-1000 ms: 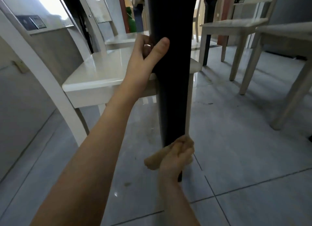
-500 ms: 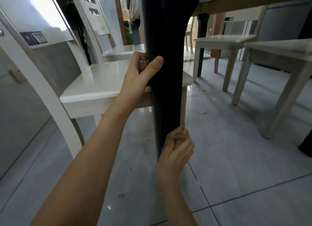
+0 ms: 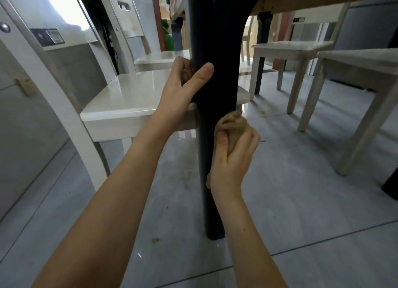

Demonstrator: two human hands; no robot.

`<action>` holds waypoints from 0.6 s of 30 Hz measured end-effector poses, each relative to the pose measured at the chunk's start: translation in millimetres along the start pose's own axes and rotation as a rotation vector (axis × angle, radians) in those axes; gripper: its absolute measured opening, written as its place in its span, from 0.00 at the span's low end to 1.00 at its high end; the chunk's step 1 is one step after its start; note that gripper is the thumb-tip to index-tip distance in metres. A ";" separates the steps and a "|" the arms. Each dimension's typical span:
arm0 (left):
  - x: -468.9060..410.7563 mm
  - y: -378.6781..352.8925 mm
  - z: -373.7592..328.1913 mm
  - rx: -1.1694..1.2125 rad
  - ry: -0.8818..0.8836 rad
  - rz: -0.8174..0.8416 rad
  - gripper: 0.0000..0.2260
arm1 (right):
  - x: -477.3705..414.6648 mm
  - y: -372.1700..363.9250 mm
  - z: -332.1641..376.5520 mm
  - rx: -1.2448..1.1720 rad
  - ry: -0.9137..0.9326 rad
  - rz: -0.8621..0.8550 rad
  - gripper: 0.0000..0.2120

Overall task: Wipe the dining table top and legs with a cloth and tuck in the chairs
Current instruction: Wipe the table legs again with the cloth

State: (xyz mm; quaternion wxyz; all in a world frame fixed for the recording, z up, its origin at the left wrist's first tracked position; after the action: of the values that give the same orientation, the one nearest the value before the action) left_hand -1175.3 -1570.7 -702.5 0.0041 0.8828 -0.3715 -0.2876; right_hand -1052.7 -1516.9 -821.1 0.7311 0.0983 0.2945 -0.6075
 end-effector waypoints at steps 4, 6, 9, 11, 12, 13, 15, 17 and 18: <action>-2.2 0.3 3.7 -0.013 0.027 0.008 0.21 | 69.8 20.6 -85.4 0.000 -0.220 0.020 0.10; -2.1 0.4 4.1 -0.021 0.037 0.012 0.24 | 106.3 36.0 -135.3 0.060 -0.440 0.063 0.08; -0.5 0.2 2.7 -0.038 0.045 0.013 0.22 | 128.7 47.1 -164.3 0.098 -0.607 0.178 0.10; 0.5 0.2 1.2 -0.028 0.046 0.012 0.22 | 118.0 46.6 -146.4 0.083 -0.585 0.168 0.11; 1.2 -0.2 0.2 -0.023 0.046 0.014 0.22 | 107.3 43.2 -129.1 0.057 -0.546 0.152 0.09; 1.6 -0.1 -0.7 -0.021 0.047 0.016 0.23 | 94.1 38.0 -107.5 0.016 -0.493 0.141 0.06; 1.5 -0.3 -1.7 -0.018 0.038 0.022 0.21 | 62.7 24.7 -61.7 -0.051 -0.355 0.124 0.03; 1.2 -0.2 -1.0 -0.002 0.021 0.019 0.17 | 31.7 14.5 -23.3 -0.084 -0.224 0.099 0.06; 0.8 -0.2 -0.5 0.006 0.011 0.013 0.17 | 19.8 10.9 -12.1 -0.094 -0.178 0.086 0.07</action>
State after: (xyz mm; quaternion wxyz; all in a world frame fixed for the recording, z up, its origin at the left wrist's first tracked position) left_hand -1174.4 -1571.1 -702.5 0.0053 0.8820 -0.3780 -0.2815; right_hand -1044.3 -1524.7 -844.1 0.7835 0.0223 0.2522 -0.5674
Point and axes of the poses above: each hand's wrist, its own x-axis away from the middle knuckle, its own y-axis out of the back of the hand, z = x × y, the point moved 7 cm from there along -x, towards the middle knuckle, and after that the axes turned 3 degrees about -x, right-handed, at the moved point
